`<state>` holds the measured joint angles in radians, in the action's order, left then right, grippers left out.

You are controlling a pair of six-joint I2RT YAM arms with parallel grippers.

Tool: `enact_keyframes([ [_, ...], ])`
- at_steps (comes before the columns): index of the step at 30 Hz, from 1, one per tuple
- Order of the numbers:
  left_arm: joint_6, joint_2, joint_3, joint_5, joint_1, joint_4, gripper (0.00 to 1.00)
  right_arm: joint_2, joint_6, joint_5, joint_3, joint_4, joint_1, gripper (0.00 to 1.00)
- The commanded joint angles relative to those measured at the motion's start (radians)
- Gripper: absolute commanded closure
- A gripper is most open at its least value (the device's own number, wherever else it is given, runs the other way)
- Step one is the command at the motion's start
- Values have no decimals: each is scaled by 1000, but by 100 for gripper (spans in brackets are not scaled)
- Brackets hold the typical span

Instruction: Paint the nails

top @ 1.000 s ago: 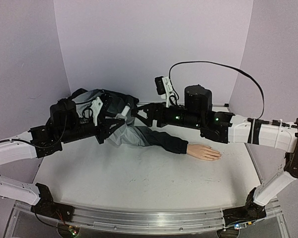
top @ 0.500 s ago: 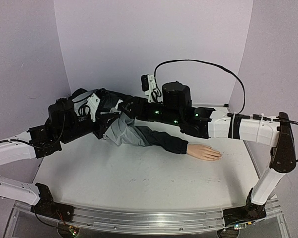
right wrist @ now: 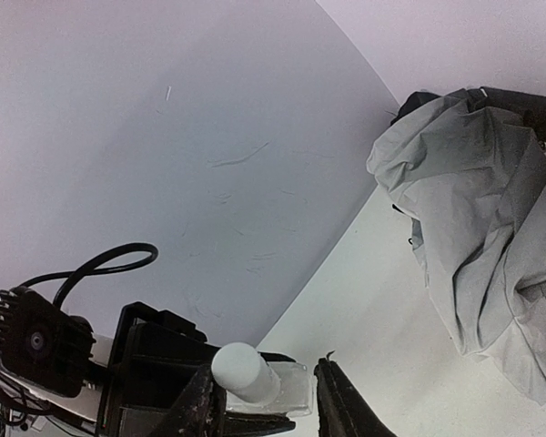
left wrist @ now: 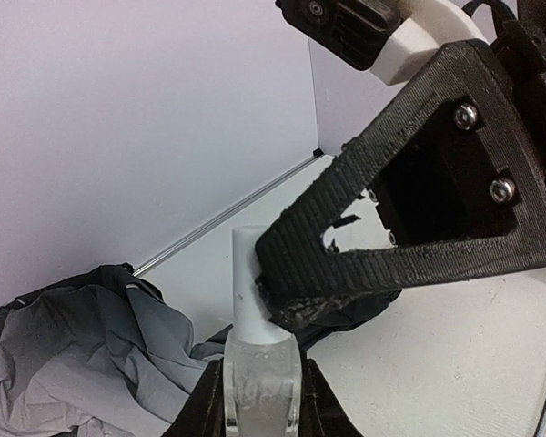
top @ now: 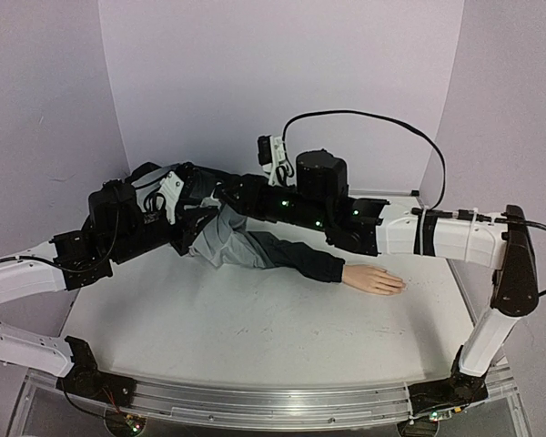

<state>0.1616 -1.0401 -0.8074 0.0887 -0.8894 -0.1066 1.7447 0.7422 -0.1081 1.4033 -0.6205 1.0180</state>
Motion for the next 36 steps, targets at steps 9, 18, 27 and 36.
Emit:
enact_keyframes([
  [9,5,26,-16,-34,-3,-56,100,27,15,-42,30,-118,4,79],
  [18,-40,28,-26,-403,-3,-56,100,-98,-181,-191,-93,-157,-23,100],
  [27,-191,-89,-96,-1182,-3,-113,100,-183,-541,-926,-239,-109,-68,100],
  [36,-116,-32,-45,-899,-2,-114,100,-224,-558,-845,-265,-93,-68,100],
])
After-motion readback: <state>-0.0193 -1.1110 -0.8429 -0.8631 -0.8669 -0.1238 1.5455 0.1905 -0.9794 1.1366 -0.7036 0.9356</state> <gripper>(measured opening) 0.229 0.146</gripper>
